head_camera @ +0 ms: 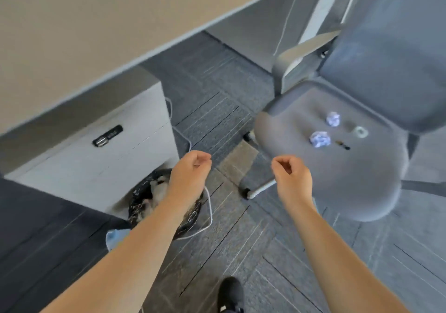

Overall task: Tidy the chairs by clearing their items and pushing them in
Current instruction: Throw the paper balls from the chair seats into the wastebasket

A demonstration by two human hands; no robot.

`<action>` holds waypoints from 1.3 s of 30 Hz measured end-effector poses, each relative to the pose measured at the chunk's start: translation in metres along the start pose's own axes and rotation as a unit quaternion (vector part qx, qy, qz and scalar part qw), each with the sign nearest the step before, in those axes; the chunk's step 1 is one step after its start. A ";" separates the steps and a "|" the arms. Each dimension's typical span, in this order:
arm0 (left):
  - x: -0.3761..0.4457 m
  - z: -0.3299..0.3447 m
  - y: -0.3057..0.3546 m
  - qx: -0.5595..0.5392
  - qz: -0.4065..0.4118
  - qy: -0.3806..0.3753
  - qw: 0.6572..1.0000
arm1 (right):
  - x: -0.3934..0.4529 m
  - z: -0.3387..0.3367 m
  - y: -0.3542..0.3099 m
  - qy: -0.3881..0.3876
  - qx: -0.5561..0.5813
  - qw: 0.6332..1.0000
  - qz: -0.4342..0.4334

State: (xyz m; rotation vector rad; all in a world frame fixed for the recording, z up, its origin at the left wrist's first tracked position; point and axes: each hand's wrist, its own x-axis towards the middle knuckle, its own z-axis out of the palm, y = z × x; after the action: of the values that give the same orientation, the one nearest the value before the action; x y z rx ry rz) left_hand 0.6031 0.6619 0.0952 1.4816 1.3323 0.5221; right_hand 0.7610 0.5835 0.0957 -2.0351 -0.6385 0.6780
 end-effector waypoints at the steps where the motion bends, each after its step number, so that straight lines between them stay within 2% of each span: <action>1: -0.002 0.007 0.016 0.005 0.013 -0.006 1.000 | 0.002 -0.018 -0.004 0.014 0.006 1.000 0.001; 8: 0.007 0.087 0.097 0.013 0.048 -0.052 0.997 | 0.042 -0.126 0.001 0.084 0.047 0.995 0.029; 17: 0.057 0.227 0.131 0.070 0.008 -0.120 0.990 | 0.141 -0.220 0.059 0.089 0.045 0.992 0.073; 25: 0.123 0.320 0.106 0.131 -0.027 -0.158 0.978 | 0.207 -0.223 0.123 0.080 0.053 0.985 0.144; 29: 0.164 0.361 0.095 0.175 0.010 -0.175 0.969 | 0.245 -0.212 0.147 0.095 0.074 0.978 0.167; 34: 0.217 0.398 0.072 0.271 0.081 -0.223 0.933 | 0.290 -0.191 0.174 0.092 0.083 0.968 0.216; 39: 0.245 0.409 0.051 0.319 0.082 -0.261 0.907 | 0.312 -0.177 0.186 0.092 0.075 0.966 0.230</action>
State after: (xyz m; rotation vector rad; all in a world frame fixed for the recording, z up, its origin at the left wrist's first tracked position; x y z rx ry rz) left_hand 1.0411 0.7307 -0.0885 2.0915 0.9801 -0.2487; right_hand 1.1374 0.5965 -0.0492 -2.0878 0.0033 0.7621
